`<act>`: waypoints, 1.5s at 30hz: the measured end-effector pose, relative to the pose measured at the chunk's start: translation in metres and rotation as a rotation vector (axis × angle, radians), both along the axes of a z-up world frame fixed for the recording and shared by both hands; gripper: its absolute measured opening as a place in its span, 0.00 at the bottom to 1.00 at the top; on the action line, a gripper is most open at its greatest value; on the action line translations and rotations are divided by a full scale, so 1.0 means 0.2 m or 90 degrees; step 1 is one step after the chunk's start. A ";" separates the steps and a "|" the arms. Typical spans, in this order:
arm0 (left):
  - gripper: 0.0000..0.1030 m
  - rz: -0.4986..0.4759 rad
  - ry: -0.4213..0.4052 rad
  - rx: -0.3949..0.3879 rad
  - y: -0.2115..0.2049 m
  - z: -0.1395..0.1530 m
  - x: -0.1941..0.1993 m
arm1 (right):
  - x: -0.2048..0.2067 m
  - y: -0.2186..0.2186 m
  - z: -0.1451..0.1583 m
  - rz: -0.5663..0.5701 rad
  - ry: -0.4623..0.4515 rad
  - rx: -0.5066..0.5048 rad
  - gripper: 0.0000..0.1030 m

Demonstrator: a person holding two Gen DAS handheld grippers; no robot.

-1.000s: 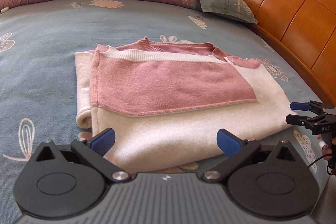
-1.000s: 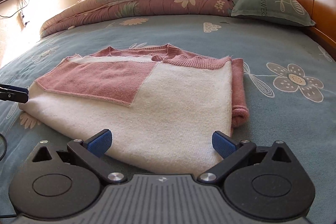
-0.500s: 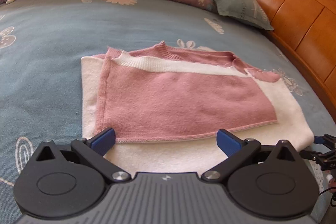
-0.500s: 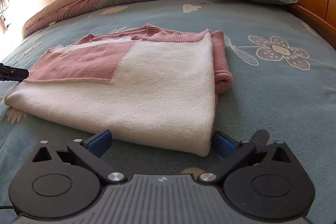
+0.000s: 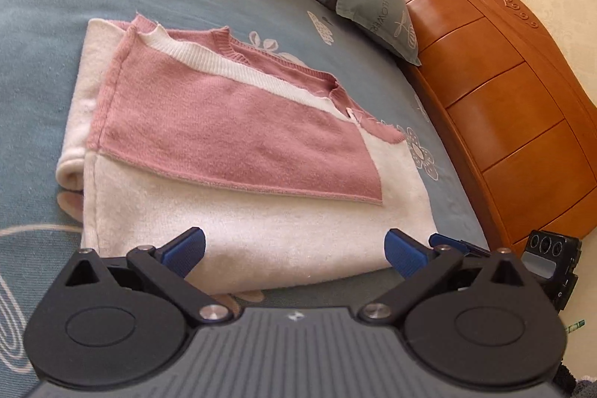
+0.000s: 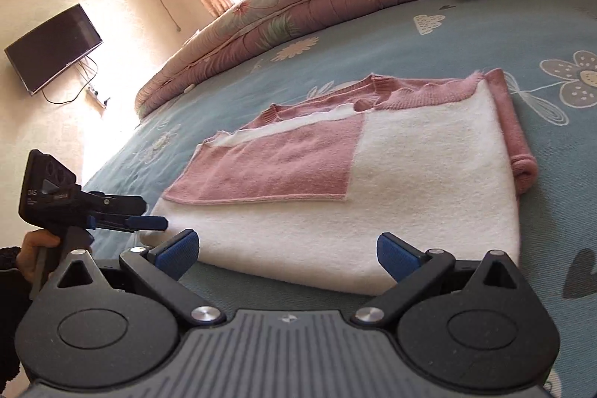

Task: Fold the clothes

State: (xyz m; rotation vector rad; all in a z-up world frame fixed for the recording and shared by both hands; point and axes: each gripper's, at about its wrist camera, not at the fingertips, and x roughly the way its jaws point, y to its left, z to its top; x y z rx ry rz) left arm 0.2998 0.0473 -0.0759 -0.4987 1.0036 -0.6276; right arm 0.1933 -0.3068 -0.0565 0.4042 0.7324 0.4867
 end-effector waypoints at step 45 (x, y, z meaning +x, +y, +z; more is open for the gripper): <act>0.99 -0.160 -0.394 0.581 -0.40 0.10 -0.45 | 0.00 0.11 0.06 -0.006 -0.080 -0.391 1.00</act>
